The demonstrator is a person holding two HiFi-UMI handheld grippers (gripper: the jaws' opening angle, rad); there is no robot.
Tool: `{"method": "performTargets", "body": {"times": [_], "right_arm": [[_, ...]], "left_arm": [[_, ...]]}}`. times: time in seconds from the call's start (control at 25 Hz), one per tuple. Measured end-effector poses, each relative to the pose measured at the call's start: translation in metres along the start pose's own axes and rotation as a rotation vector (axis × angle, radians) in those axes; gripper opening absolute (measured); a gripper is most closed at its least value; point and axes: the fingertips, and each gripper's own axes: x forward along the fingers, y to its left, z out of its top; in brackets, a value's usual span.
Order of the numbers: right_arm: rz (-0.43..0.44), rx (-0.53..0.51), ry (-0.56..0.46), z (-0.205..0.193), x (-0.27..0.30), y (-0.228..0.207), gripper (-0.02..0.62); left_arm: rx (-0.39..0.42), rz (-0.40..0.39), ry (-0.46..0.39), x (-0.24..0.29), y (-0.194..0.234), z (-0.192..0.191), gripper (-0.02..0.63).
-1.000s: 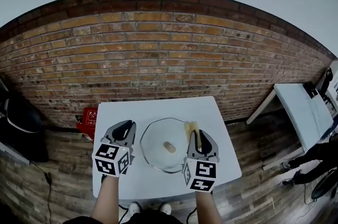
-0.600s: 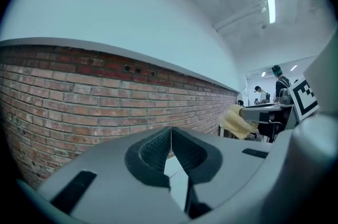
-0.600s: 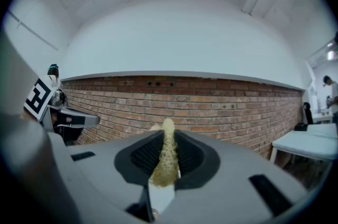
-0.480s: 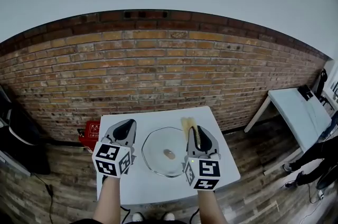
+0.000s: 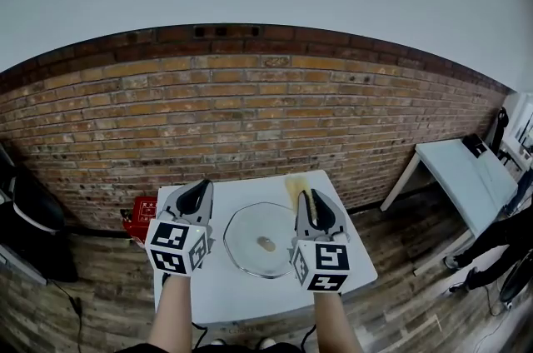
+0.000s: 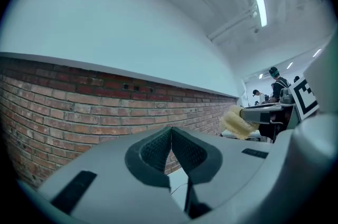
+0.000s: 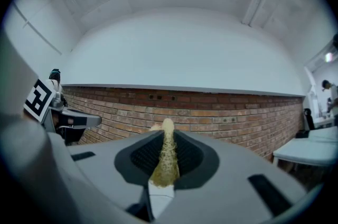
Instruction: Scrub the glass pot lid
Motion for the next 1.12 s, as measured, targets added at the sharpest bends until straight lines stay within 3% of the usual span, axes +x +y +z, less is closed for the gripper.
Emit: {"method": "performTargets", "body": {"times": [0.88,1.12], "right_arm": [[-0.014,0.001,0.003,-0.005,0.003,0.000,0.058],[-0.009,0.004,0.013,-0.010,0.004,0.001,0.058]], "left_arm": [[0.010,-0.002,-0.021,0.004,0.004,0.008,0.014],[0.012,0.010,0.012,0.003,0.006,0.000,0.014]]}}
